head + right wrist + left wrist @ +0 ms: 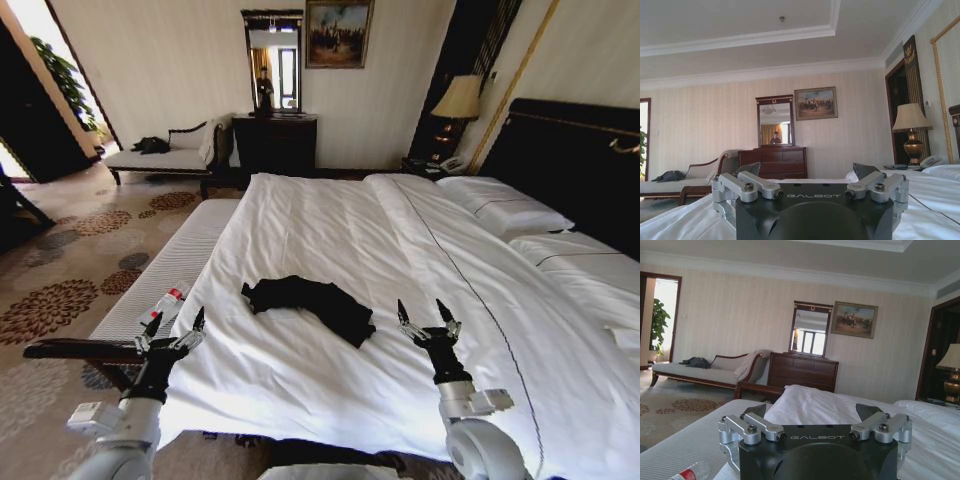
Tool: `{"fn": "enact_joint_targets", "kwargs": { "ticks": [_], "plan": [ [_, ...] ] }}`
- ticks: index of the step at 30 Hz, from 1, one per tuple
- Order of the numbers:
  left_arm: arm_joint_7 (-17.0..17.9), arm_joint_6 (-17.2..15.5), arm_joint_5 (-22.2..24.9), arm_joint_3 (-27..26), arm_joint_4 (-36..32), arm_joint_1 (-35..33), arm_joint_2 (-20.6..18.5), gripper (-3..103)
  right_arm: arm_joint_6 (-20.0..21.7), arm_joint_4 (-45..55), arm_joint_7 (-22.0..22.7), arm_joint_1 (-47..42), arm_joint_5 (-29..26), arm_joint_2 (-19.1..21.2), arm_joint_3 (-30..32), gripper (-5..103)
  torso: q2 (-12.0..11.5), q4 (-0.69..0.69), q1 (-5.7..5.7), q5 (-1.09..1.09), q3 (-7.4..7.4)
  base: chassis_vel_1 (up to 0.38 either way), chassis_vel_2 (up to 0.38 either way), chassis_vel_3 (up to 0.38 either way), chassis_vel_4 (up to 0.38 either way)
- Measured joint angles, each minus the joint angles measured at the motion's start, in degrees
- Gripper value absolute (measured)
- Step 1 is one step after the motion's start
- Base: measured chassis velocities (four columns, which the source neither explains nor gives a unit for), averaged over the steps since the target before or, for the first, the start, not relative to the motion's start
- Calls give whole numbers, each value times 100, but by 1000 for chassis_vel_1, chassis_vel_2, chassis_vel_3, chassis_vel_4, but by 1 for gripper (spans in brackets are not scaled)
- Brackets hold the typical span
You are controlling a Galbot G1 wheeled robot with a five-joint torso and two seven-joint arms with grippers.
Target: Fold the clothes on the bed.
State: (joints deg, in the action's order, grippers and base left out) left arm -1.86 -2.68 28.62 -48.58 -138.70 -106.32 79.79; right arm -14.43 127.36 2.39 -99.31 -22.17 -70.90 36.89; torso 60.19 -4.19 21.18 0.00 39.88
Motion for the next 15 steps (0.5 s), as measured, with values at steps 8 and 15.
{"fn": "enact_joint_targets", "kwargs": {
  "ticks": [8, 15],
  "plan": [
    [0, -28, 3, 48, 116, 96, -18, 100, 4, -95, -32, 56, 54, -3, 9, 100, 0, 0, 2, 0, 1, 0, 0, 0, 0],
    [0, -52, 57, 78, 324, 283, -93, 100, 10, -269, -42, 156, 137, -43, -47, 100, 0, 0, 1, 0, 1, 0, 0, 0, 0]
  ]
}}
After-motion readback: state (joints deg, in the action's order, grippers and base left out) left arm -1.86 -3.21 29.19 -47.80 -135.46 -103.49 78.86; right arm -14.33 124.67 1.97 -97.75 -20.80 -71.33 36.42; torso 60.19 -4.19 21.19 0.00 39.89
